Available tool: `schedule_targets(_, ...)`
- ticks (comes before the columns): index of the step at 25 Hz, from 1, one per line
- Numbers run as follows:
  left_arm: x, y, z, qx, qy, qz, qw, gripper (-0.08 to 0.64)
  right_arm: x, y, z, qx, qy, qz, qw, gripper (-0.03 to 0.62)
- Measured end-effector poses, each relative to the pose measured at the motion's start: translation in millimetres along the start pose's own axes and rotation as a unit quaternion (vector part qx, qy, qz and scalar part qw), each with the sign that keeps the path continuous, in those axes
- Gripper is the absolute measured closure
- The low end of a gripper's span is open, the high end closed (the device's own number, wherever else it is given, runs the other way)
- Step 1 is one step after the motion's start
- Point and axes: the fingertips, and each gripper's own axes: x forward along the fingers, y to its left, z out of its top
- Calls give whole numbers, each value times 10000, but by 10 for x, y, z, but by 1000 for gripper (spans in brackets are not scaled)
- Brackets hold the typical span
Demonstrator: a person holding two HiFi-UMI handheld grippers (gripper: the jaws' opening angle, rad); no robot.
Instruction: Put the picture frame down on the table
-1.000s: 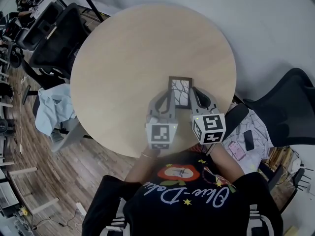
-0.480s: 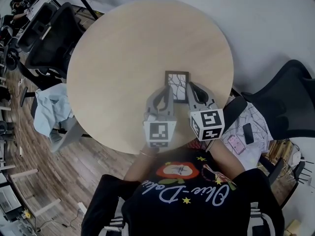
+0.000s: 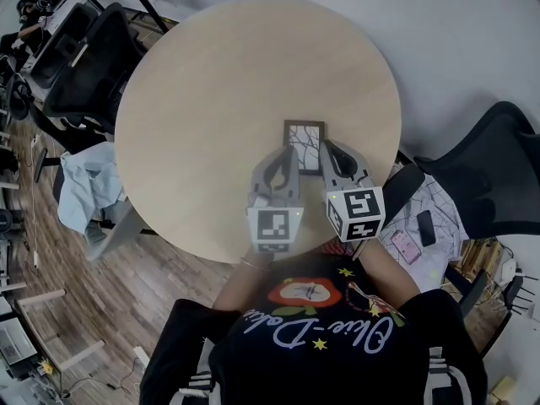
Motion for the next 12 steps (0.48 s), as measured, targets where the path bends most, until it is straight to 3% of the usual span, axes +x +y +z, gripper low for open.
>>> schedule_targets(6, -25, 8, 29, 69, -57, -8, 10000, 558, -38, 6, 47, 213, -196, 29, 9996, 594)
schedule_targets(12, -51, -16, 32, 62, -101, -9, 9999, 558, -64, 50, 40, 31, -160, 77, 9998, 594)
